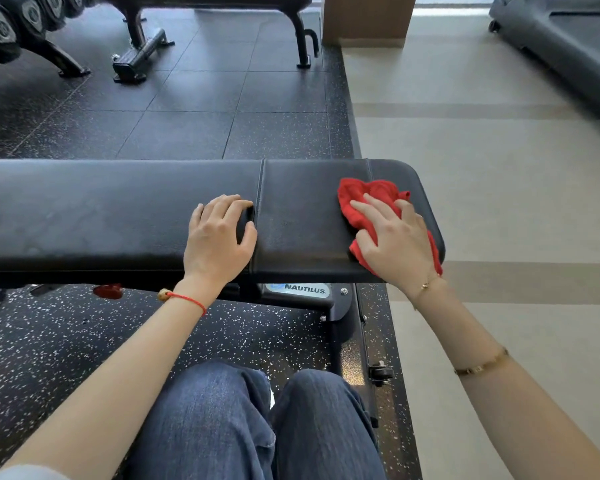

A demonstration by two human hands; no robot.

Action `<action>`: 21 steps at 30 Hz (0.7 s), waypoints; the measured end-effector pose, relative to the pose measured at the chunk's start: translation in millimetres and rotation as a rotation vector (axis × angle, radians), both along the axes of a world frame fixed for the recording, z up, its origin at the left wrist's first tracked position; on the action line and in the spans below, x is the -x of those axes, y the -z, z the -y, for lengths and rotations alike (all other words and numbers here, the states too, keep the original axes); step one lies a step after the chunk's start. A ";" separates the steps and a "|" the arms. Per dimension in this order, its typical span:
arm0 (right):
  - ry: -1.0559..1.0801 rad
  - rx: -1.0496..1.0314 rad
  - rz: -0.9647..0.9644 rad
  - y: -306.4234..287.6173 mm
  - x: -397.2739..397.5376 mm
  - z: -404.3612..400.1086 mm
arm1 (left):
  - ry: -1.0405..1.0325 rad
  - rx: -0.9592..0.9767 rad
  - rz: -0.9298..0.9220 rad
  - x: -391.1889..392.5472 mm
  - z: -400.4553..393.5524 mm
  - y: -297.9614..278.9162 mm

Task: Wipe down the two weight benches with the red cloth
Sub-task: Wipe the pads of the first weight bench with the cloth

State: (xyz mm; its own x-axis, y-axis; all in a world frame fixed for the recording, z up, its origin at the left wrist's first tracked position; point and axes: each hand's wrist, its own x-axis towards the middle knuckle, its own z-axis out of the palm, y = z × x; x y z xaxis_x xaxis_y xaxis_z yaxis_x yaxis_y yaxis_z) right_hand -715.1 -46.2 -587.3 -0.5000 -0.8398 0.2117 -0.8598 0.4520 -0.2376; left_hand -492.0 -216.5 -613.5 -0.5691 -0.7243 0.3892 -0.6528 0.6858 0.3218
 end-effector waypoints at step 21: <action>0.113 0.031 0.021 3.0 28.2 -26.1 | -0.025 0.052 0.071 0.4 -1.4 3.7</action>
State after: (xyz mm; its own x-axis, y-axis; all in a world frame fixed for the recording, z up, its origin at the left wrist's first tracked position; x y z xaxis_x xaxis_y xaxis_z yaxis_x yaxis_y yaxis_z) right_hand -743.3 -20.1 -590.3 -0.5953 -0.7712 0.2258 -0.7988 0.5375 -0.2703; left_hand -492.4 -215.1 -617.2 -0.5790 -0.7181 0.3860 -0.6896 0.6839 0.2380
